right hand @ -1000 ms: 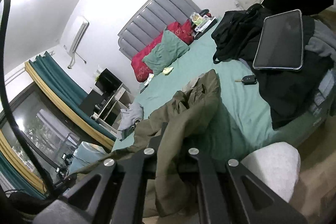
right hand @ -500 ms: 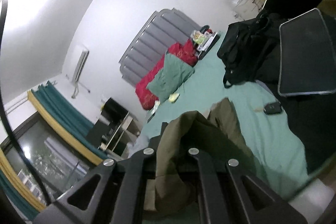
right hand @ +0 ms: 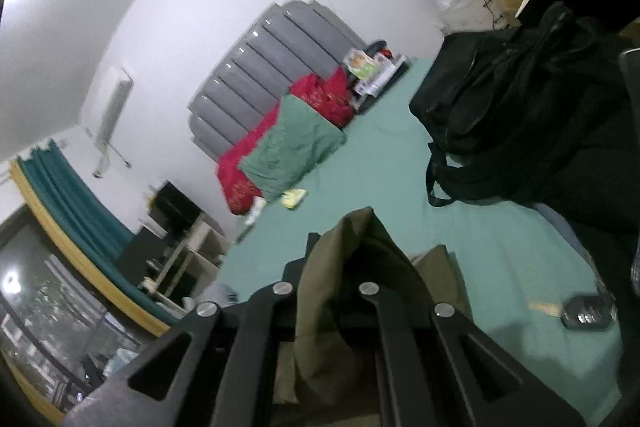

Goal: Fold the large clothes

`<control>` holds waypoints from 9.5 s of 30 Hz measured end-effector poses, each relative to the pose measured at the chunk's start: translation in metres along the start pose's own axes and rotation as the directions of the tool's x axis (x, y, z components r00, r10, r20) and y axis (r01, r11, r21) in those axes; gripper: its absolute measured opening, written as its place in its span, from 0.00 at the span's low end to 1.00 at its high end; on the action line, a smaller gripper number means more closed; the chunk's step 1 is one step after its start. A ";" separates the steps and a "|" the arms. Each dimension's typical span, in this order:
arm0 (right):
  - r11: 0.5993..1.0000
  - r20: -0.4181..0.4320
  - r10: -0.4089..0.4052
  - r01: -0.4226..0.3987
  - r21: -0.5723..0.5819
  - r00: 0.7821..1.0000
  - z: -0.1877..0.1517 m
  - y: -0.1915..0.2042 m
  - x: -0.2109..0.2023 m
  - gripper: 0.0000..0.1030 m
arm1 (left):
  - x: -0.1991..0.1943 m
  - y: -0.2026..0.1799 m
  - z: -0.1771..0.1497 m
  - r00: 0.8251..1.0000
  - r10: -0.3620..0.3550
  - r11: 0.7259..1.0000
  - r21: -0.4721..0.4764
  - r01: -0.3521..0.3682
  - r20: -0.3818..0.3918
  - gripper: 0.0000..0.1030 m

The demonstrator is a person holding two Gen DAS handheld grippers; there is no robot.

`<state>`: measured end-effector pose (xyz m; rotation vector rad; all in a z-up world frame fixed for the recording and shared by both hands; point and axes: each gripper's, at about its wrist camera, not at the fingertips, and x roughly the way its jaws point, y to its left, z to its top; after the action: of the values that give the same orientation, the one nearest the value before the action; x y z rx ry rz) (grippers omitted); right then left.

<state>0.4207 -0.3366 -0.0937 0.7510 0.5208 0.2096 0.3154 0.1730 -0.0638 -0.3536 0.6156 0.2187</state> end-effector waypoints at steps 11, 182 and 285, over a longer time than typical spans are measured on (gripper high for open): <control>0.996 -0.119 -0.084 0.081 -0.031 0.989 -0.015 -0.053 0.095 0.93 | 0.055 0.042 -0.023 0.996 0.000 0.999 -0.032 -0.003 -0.093 0.89; 0.995 -0.313 -0.047 0.016 -0.101 0.948 -0.186 -0.113 -0.057 0.69 | 0.043 -0.159 -0.225 0.918 -0.002 0.966 0.236 0.104 -0.395 0.70; 0.803 -0.496 -0.206 -0.144 -0.579 0.843 -0.310 0.140 0.012 0.93 | -0.097 0.076 -0.190 0.911 -0.049 0.991 0.094 0.096 -0.410 0.08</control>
<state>0.2700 -0.0467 -0.1907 0.0335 0.9495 0.5388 0.1158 0.1597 -0.1700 -0.3146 1.0217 0.0354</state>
